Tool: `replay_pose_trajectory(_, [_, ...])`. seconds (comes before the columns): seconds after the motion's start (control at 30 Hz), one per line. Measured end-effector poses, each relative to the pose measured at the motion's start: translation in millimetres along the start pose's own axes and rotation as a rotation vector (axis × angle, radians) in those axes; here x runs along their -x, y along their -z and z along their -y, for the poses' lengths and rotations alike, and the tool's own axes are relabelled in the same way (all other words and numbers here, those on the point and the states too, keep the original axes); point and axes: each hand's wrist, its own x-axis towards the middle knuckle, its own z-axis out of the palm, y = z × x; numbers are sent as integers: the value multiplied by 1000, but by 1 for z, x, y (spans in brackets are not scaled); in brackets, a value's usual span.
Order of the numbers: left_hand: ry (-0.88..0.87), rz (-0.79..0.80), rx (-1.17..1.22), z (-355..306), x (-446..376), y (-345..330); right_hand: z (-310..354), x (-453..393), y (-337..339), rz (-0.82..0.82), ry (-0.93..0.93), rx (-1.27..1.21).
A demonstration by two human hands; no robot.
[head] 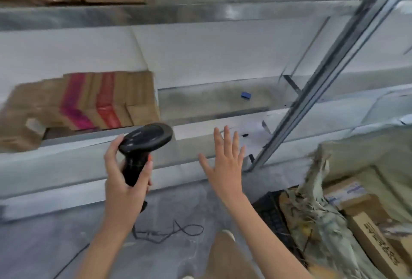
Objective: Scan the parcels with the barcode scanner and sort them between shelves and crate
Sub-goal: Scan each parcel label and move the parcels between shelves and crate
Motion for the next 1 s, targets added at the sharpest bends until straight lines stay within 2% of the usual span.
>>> replay_pose_trajectory(0.3, [19, -440, 55, 6, 18, 129, 157, -4, -68, 241, 376, -68])
replay_pose_trajectory(0.5, [22, -639, -30, 31, 5, 194, 245, -13, -111, 394, 554, -82])
replay_pose_trajectory(0.73, [51, -761, -92, 55, -55, 253, 331, -47, -147, 519, 614, -55])
replay_pose_trajectory(1.0, [114, -756, -115, 100, -115, 305, 385, -72, -198, 566, 578, -87])
